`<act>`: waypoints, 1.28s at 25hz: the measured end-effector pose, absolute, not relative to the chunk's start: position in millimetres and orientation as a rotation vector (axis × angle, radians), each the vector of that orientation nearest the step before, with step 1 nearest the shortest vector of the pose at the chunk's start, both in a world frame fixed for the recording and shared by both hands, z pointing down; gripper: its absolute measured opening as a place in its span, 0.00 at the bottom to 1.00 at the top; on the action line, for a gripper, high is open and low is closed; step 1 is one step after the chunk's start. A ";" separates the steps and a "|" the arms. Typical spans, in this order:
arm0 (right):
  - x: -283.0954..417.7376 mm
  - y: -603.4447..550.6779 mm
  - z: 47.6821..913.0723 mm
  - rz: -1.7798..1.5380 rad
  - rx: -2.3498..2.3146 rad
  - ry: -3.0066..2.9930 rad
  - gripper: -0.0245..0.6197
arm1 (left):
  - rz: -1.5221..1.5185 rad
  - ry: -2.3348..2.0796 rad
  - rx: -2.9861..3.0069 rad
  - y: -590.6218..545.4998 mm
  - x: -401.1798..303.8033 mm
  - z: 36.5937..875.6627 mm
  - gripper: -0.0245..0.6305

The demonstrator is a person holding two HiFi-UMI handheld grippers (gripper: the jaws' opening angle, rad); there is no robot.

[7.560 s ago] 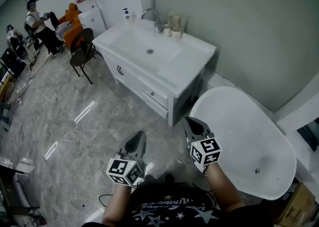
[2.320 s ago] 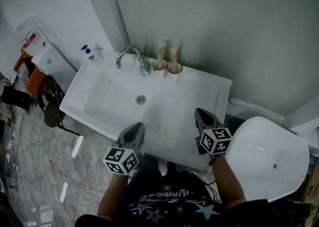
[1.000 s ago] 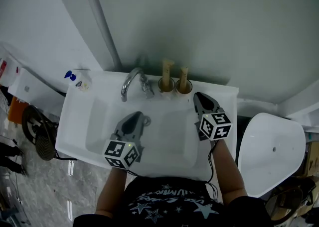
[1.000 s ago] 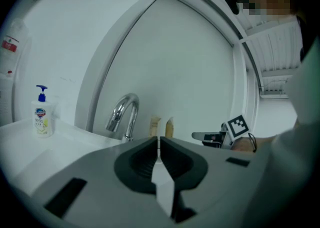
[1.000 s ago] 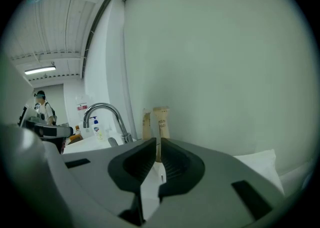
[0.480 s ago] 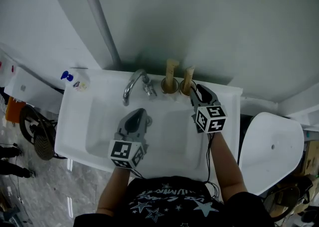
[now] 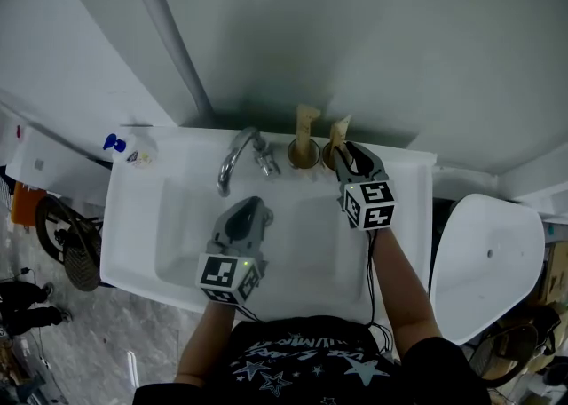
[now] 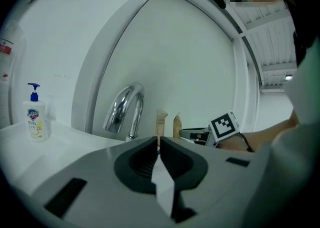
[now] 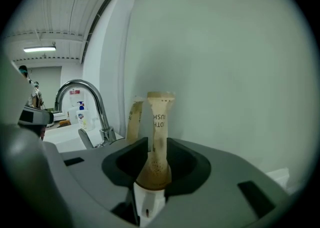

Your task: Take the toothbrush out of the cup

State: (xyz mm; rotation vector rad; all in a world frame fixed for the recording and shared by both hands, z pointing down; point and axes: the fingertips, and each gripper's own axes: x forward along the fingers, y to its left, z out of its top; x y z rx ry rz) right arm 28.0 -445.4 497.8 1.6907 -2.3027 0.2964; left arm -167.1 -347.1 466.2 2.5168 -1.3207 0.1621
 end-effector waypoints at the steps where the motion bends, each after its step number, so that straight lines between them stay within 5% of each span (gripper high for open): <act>1: 27.5 -446.1 500.0 0.295 1.691 -2.295 0.23 | 0.163 -1.319 2.513 -347.5 -168.2 467.4 0.08; 14: 28.7 -447.6 506.2 0.266 1.695 -2.239 0.09 | 0.189 -1.308 2.472 -342.7 -176.9 478.2 0.08; 32: 41.6 -426.4 433.1 0.134 1.864 -2.370 0.09 | 0.168 -1.307 2.517 -322.0 -167.7 459.7 0.08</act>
